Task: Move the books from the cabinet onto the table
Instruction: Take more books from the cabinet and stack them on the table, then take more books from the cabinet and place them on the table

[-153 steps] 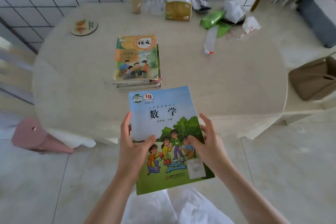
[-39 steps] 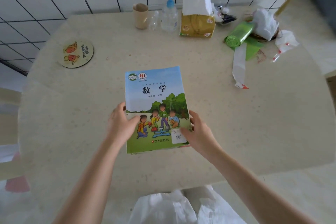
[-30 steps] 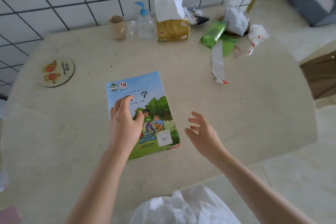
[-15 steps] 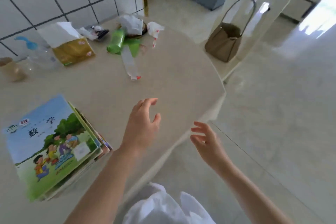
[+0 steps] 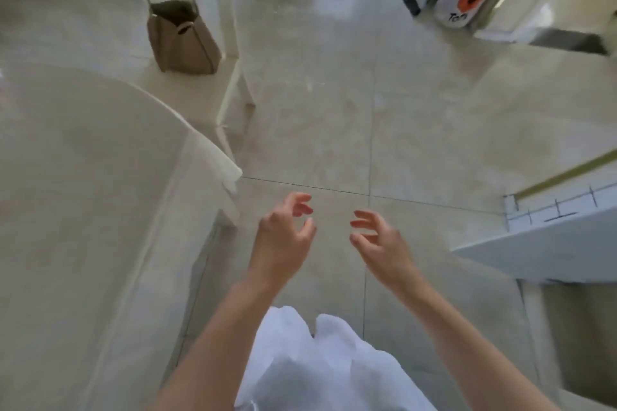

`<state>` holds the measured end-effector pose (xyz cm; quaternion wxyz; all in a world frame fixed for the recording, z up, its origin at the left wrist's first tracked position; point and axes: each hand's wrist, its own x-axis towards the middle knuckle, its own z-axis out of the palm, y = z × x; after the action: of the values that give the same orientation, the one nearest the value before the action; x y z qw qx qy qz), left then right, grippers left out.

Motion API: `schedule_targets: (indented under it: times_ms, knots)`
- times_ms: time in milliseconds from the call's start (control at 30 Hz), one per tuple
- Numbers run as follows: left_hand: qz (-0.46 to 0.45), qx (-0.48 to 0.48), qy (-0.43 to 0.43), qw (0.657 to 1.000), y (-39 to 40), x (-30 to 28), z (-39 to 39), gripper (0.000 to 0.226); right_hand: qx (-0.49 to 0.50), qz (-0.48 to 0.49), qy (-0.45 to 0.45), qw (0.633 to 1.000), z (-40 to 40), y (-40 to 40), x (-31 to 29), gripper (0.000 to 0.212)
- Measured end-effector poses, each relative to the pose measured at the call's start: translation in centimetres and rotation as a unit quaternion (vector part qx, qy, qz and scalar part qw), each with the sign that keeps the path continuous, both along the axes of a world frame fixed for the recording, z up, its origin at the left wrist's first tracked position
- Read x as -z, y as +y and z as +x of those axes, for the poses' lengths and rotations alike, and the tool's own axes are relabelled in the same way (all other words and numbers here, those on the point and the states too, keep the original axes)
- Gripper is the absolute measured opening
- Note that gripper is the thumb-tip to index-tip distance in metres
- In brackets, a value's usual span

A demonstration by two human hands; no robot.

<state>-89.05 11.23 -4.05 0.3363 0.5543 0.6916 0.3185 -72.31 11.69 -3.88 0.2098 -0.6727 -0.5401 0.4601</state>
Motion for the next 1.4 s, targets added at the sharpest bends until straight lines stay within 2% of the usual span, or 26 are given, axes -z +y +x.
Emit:
schedule_targets:
  times_ms: [133, 267, 433, 633, 800, 933, 1067, 1233, 1400]
  knots:
    - [-0.017, 0.106, -0.009, 0.994, 2.4, 0.6, 7.6, 0.032, 0.126, 0.003, 0.009, 0.992, 7.4, -1.2, -0.1, 0.042]
    - [-0.054, 0.202, -0.040, 0.977, 4.1, 1.3, 15.1, 0.029, 0.258, 0.004, 0.023, 0.966, 13.8, -3.0, 0.1, 0.043]
    - [-0.102, 0.325, -0.070, 0.937, 6.5, 2.3, 24.4, 0.029, 0.399, 0.008, 0.026, 0.917, 21.5, -4.6, 0.2, 0.042]
    - [-0.121, 0.456, -0.038, 0.881, 10.7, 3.3, 35.1, 0.026, 0.533, -0.001, -0.002, 0.846, 29.3, -6.1, 0.1, 0.042]
    - [-0.129, 0.553, -0.004, 0.823, 12.7, 3.9, 44.2, 0.026, 0.595, -0.019, -0.028, 0.803, 34.3, -7.6, 0.4, 0.041]
    - [-0.115, 0.626, 0.020, 0.771, 11.7, 4.2, 52.0, 0.025, 0.655, -0.022, -0.049, 0.753, 38.1, -9.6, 0.3, 0.039]
    - [-0.095, 0.667, 0.024, 0.738, 9.5, 4.5, 58.8, 0.026, 0.684, -0.032, -0.043, 0.727, 41.9, -12.6, 0.3, 0.040]
    - [-0.120, 0.676, 0.034, 0.726, 5.6, 6.2, 67.4, 0.026, 0.688, -0.041, -0.047, 0.723, 48.7, -16.6, 1.1, 0.039]
    - [-0.175, 0.637, 0.020, 0.750, 1.6, 7.4, 74.5, 0.023, 0.660, -0.059, -0.065, 0.746, 57.4, -20.1, 0.8, 0.041]
